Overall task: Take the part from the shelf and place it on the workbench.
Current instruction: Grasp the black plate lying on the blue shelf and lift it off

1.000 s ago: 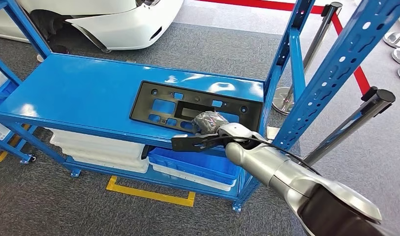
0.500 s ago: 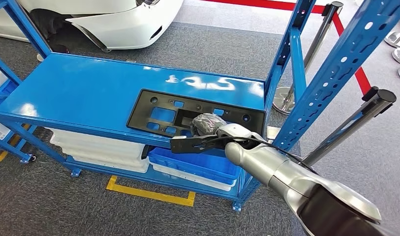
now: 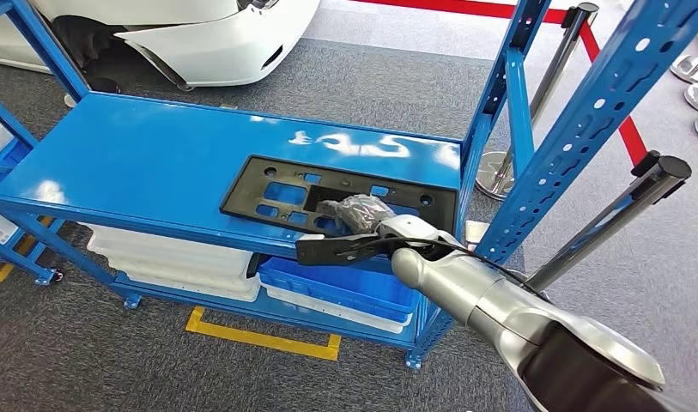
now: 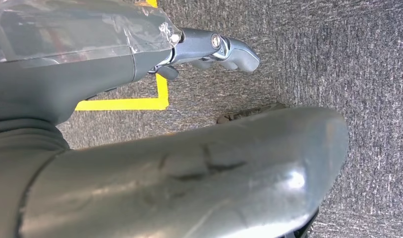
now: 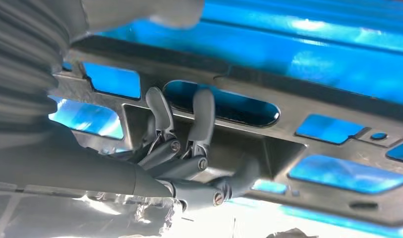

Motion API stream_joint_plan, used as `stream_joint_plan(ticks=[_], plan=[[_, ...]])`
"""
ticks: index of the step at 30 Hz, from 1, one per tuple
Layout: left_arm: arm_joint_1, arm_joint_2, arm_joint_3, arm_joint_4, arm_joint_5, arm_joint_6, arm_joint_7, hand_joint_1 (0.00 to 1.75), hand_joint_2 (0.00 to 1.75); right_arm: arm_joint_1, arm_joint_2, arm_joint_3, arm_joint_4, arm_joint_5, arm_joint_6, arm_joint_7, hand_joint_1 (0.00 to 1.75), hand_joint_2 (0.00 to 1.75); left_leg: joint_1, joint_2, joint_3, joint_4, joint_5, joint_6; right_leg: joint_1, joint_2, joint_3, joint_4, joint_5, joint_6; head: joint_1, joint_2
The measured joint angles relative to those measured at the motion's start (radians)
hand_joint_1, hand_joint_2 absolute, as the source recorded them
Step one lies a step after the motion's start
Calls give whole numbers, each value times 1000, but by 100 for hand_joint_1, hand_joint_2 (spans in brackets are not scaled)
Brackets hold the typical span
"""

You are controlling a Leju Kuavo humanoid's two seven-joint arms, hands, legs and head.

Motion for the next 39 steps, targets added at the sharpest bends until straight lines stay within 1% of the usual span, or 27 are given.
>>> stream_joint_plan(ticks=[6, 14, 17, 24, 32, 35, 39], plan=[[0, 0, 0, 0, 0, 0, 0, 0, 0, -1, 0, -1, -7, 3, -27, 0, 0, 175, 0, 0, 0, 0, 0, 0, 0, 0, 0, 0, 0, 0, 0, 0], [0, 0, 0, 0, -2, 1, 3, 0, 0, -1, -4, -34, -60, 18, -144, -4, 0, 175, 0, 0, 0, 0, 0, 0, 0, 0, -1, 0, 0, 0, 0, 0], [0, 0, 0, 0, -3, 1, 4, 0, 0, -1, -13, -57, -90, 32, -157, 6, 0, 175, 0, 0, 0, 0, 0, 0, 0, 0, -1, 0, 0, 0, 0, 0], [0, 0, 0, 0, -2, -1, 3, 0, 0, -3, -35, -103, -120, 42, -124, 29, 0, 175, 0, 0, 0, 0, 0, 0, 0, 0, -1, 0, 0, 0, 0, 0], [0, 0, 0, 0, 2, -3, 2, 0, 0, -5, -48, -125, -116, 29, -80, 56, 0, 175, 0, 0, -1, 0, 0, 0, 0, 0, -2, 0, 0, 0, 0, 0], [0, 0, 0, 0, 6, -6, 0, 0, 0, -12, -51, -131, -103, 9, -44, 68, 0, 175, 0, 0, -2, 0, 0, 0, 0, 0, -2, 0, 0, 0, 0, 0], [1, 0, 0, 0, 8, -12, -2, 0, 0, -22, -56, -132, -66, -55, 20, 67, 0, 175, 0, 0, -3, 0, 0, 0, 0, 0, -3, 0, 0, 0, 0, 0]])
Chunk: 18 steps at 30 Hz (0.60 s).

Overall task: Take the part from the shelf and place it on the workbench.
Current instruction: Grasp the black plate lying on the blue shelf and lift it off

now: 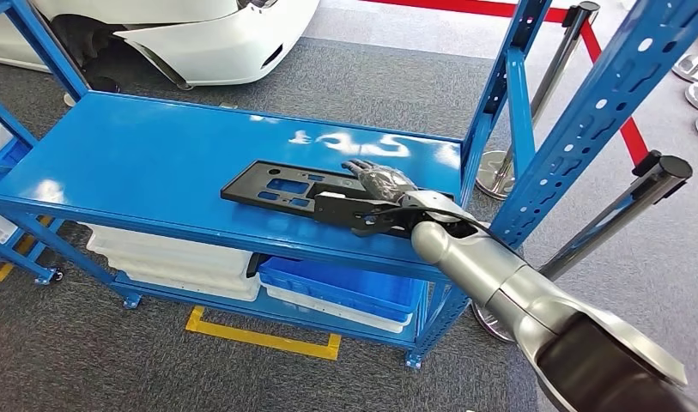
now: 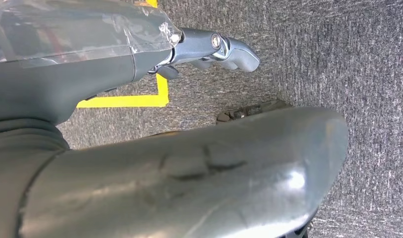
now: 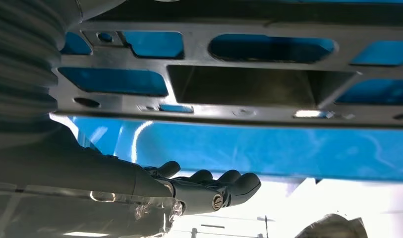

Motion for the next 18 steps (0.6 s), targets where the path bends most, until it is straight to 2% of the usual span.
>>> stream_joint_plan(ticks=[8, 18], plan=[[0, 0, 0, 0, -1, -7, -1, 0, 0, -2, -3, 0, 34, -122, 12, -83, 0, 175, 0, 0, -2, 0, 0, 0, 0, 0, -2, 0, 0, 0, 0, 0], [0, 0, 0, 0, 3, -9, -1, 0, 0, -5, 6, 4, 60, -192, 43, -87, 0, 175, 0, 0, -2, 0, 0, 0, 0, 0, -2, 0, 0, 0, 0, 0]])
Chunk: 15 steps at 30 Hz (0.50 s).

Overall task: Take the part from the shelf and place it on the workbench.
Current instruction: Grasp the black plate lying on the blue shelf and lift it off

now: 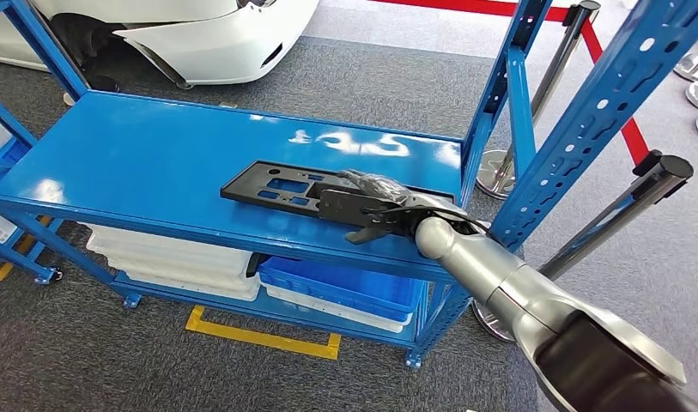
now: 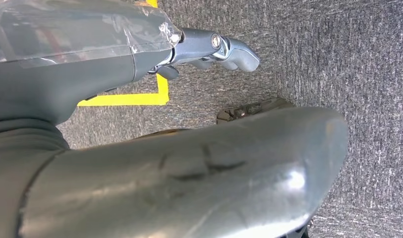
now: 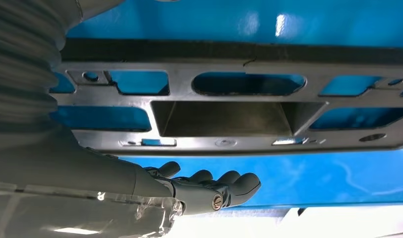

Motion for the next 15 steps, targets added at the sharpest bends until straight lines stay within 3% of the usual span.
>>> stream_joint_plan(ticks=[15], plan=[[0, 0, 0, 0, 7, 2, -6, 0, 0, -4, 12, 86, 70, 73, 63, 55, 0, 175, 0, 0, -1, 0, 0, 0, 0, 0, -1, 0, 0, 0, 0, 0]])
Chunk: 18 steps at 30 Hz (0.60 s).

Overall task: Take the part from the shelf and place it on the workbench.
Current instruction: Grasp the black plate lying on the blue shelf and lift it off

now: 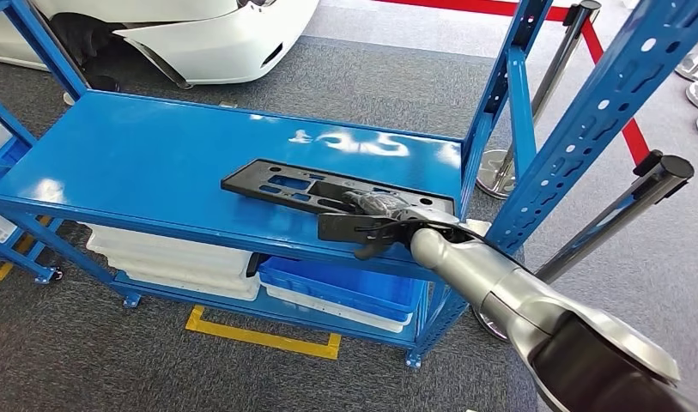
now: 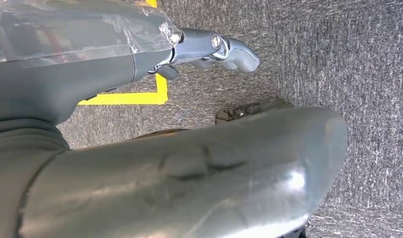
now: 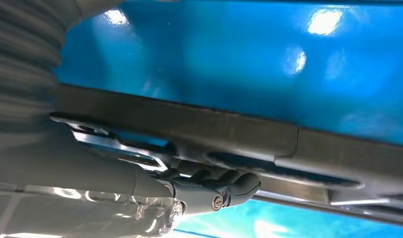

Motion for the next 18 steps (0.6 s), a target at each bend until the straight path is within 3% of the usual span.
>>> stream_joint_plan(ticks=[2, 3, 6, 7, 12, 18], plan=[[0, 0, 0, 0, 0, 1, -1, 0, 0, -2, 0, 17, 11, 14, 13, 3, 0, 175, 0, 0, 0, 0, 0, 0, 0, 0, 0, 0, 0, 0, 0, 0], [0, 0, 0, 0, 0, 1, -1, 0, 0, -4, 0, 25, 16, 21, 17, 5, 9, 175, 0, 0, 1, 0, 0, 0, 0, 0, 0, 0, 0, 0, 0, 0], [0, 0, 0, 0, 0, 1, -1, 0, 0, -8, 0, 49, 30, 48, 28, 13, 140, 175, 0, 0, 2, 0, 0, 0, 0, 0, 1, 0, 0, 0, 0, 0], [0, 0, 0, 0, 0, 1, -2, 0, 0, -9, 0, 58, 35, 57, 33, 16, 175, 175, 0, 0, 2, 0, 0, 0, 0, 0, 2, 0, 0, 0, 0, 0], [1, 0, 0, 0, 0, 1, -12, 0, 0, 15, 1, 105, 65, 93, 59, 28, 175, 175, 0, -1, 1, 0, 1, 0, -1, -1, 2, 0, 0, 0, 2, 0], [0, 0, 0, 0, 1, 1, -22, 0, 0, 24, 0, 135, 85, 132, 26, 32, 175, 175, 0, 0, 2, 0, 1, 1, -2, 0, 1, 0, 1, 0, 3, 0]])
